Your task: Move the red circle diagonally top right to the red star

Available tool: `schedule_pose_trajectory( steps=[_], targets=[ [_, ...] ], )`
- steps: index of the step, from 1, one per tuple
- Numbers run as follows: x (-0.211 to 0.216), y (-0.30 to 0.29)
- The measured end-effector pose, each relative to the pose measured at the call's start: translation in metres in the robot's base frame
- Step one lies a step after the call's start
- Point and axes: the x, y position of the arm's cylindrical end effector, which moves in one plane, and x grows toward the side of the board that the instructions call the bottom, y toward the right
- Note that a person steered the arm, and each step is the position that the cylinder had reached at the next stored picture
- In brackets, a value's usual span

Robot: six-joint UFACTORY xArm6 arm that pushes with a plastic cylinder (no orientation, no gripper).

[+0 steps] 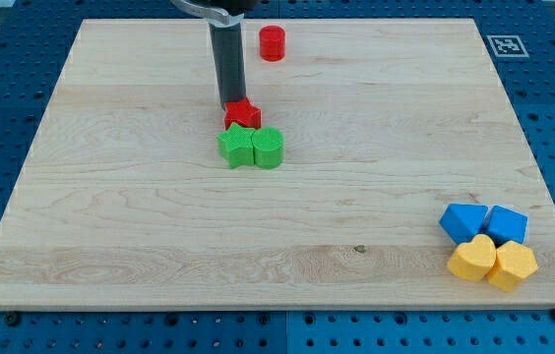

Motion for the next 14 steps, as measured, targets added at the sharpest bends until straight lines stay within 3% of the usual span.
schedule_pose_trajectory(
  steps=[3, 5, 7, 8, 14],
  targets=[
    [-0.098, -0.033],
    [-0.147, 0.002],
    [-0.127, 0.059],
    [-0.107, 0.059],
    [-0.093, 0.116]
  ],
)
